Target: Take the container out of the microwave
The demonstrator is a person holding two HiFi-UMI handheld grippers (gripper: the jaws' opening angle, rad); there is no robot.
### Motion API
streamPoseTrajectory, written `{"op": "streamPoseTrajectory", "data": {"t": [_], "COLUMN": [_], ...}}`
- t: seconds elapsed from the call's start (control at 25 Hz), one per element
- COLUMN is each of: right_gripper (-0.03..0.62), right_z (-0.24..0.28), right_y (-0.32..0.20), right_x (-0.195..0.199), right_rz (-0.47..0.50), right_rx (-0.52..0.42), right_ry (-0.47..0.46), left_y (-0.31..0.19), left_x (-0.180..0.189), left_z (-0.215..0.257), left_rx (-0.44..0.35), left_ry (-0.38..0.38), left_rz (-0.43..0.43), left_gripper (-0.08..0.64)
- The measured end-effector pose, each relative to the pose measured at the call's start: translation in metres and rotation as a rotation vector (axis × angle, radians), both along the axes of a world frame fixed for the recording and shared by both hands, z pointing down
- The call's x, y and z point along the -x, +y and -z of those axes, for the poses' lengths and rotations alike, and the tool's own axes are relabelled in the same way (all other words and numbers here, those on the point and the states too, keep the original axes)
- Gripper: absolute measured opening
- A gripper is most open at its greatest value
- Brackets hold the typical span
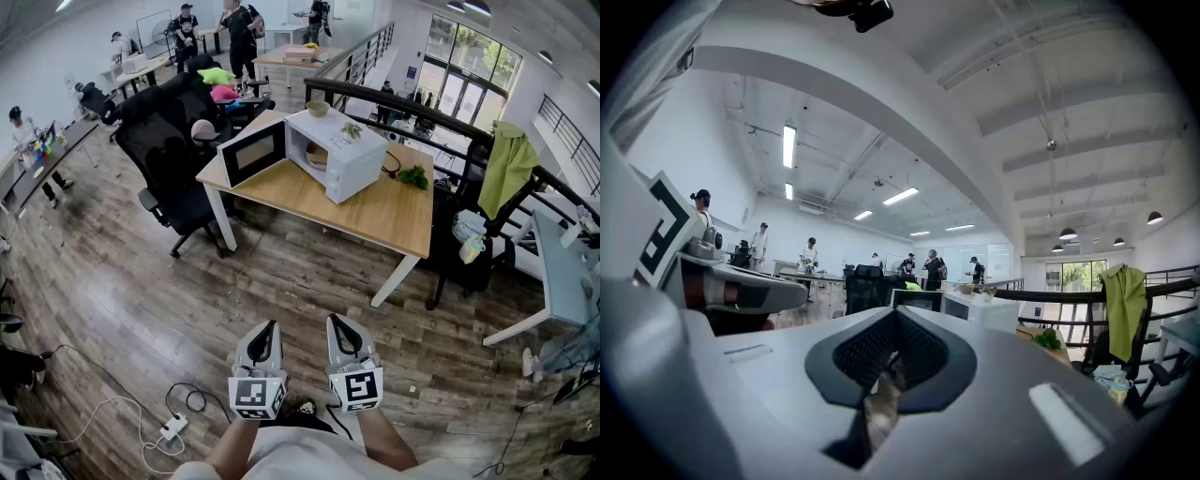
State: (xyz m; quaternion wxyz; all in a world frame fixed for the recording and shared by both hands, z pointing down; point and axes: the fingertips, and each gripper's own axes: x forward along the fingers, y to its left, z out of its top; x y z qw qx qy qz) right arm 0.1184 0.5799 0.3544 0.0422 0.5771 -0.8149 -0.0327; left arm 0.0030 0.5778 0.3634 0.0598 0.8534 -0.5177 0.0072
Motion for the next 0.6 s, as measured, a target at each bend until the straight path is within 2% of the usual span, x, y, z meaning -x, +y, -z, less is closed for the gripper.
{"op": "streamPoseTrajectory", "data": {"t": [0.28, 0.44, 0.6], "right_gripper": [0.011, 0.012, 0.012], "right_z": [-0.008, -0.014, -0.016], "right_y": [-0.005, -0.015, -0.036], "right_x": [0.014, 0.017, 0.032], "right_rz": [0.025, -0.009, 0.008], "right_rx": [0.020, 0.026, 0.024], "right_ry": [0.034, 0.006, 0.027], "left_y": [-0.006, -0.017, -0.039], "left_x": [0.014, 0.012, 0.012], "left_z": [-0.007, -0.008, -0.006], "left_rx": [0.022, 0.009, -0.014], "left_ry": [0.002, 0.015, 0.014], "left_rz": [0.016, -0.012, -0.046], "left_gripper": [0.003, 0.003, 0.003]}}
